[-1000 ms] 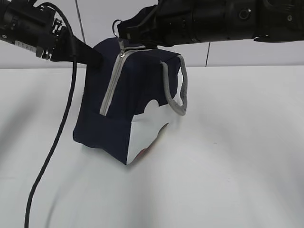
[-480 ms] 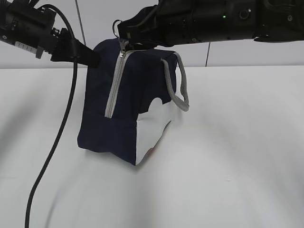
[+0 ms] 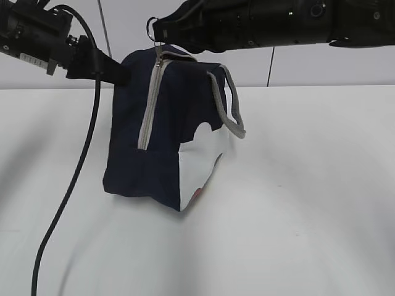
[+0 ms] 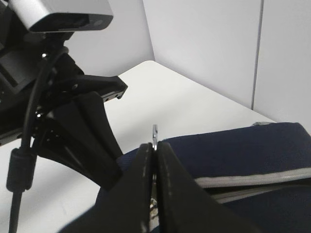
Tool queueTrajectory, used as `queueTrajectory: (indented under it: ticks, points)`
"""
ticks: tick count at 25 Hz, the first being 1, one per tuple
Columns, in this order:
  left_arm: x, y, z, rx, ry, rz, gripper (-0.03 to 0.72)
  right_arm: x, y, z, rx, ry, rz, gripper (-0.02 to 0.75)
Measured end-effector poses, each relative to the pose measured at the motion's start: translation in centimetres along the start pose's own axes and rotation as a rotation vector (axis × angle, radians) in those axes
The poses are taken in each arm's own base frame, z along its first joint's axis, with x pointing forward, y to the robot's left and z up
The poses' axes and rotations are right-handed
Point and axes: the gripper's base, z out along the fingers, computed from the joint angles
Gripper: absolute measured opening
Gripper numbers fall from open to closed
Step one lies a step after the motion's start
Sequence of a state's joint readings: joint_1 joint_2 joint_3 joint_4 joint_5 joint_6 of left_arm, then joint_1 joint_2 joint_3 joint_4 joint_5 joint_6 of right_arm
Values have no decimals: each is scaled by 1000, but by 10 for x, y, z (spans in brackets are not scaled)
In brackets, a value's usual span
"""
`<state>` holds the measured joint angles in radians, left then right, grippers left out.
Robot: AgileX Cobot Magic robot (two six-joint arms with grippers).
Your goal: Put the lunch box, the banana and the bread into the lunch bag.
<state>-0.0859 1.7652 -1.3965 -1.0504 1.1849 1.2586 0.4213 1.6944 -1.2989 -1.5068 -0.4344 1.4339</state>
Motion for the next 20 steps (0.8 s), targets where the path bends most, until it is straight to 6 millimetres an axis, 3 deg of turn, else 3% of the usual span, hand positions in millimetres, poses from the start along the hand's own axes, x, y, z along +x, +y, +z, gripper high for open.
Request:
queueTrajectory:
  ticks: [13,20]
  points:
    - [3,0,1,-7,35,-41,6,-5,-9,0,95,-8,65,-16]
    - [5,1,1,-17,60,-74,6,-9,-18,10,131,-21,100,-16]
